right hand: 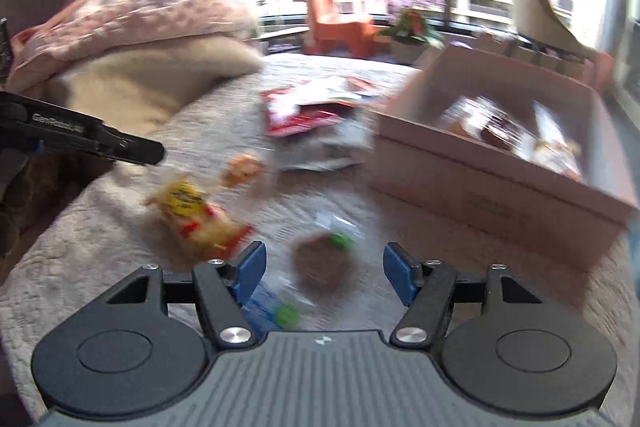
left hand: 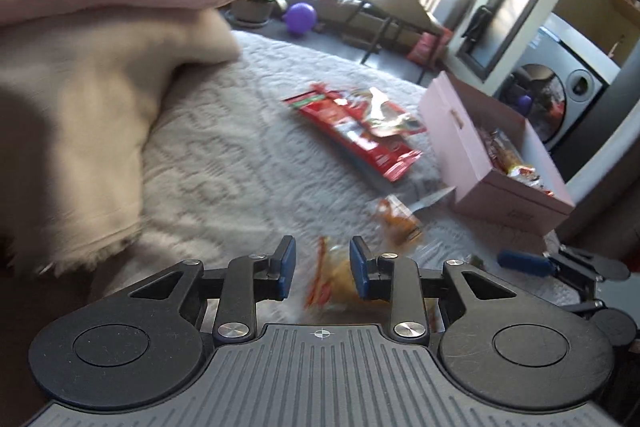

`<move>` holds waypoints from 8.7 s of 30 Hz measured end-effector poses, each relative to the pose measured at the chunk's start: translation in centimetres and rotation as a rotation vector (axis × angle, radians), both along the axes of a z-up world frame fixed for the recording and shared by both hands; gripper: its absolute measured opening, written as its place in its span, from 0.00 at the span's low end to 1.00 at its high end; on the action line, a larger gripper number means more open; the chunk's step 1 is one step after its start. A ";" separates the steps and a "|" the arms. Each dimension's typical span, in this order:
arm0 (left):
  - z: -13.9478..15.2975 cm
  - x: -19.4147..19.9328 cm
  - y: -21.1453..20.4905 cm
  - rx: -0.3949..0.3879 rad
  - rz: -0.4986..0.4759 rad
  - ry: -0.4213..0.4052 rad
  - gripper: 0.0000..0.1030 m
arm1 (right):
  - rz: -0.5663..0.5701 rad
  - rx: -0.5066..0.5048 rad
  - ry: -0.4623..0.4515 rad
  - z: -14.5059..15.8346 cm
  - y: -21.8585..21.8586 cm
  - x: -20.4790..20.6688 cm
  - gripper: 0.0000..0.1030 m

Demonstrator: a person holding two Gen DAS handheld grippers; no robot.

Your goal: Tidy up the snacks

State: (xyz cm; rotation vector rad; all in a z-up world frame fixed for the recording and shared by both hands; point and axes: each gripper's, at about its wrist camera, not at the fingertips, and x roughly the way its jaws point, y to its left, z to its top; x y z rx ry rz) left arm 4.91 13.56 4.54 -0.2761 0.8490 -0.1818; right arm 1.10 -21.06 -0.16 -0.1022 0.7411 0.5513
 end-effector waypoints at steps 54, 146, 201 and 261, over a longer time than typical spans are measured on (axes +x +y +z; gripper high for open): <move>-3.2 -0.1 -12.4 0.152 -0.261 -0.007 0.25 | -0.336 -0.056 -0.064 -3.3 -7.3 -2.0 0.64; -4.2 -0.3 -8.4 0.024 -0.128 -0.052 0.25 | -0.319 0.033 -0.045 1.2 -7.6 -3.8 0.34; -3.7 6.5 -3.2 -0.043 0.059 -0.186 0.26 | -0.144 0.038 -0.003 8.1 -0.2 12.7 0.59; -1.3 -2.1 -10.9 -0.070 -0.455 -0.097 0.32 | -0.387 -0.161 -0.090 -0.5 -6.9 -1.1 0.55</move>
